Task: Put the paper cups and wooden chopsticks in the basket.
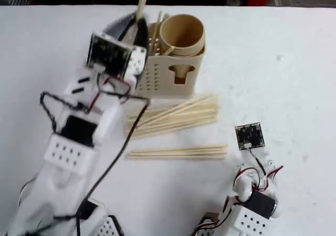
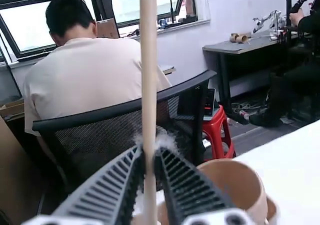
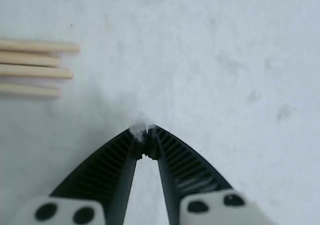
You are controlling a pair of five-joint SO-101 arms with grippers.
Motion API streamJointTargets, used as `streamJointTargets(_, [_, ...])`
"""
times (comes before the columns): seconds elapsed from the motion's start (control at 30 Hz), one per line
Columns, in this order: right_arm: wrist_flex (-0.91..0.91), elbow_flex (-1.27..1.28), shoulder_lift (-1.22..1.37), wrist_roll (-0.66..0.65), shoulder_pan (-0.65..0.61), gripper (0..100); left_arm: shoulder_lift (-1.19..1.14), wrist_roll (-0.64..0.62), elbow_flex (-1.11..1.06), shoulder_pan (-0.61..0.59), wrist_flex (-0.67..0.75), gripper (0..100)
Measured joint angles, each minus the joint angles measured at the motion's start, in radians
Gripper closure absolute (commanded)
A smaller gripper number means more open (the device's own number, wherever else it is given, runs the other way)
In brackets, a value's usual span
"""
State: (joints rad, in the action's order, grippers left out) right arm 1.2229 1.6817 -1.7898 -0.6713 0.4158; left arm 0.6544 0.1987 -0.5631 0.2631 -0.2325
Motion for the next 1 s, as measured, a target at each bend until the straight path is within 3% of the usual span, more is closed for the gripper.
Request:
streamJointTargets(0.4, [0.000,0.000,0.000,0.000,0.000,98.1,-0.457,-0.003,0.250,-0.008,0.080,98])
streamJointTargets(1.0, [0.000,0.000,0.000,0.000,0.000,98.1,-0.479,-0.003,0.250,-0.049,0.080,93])
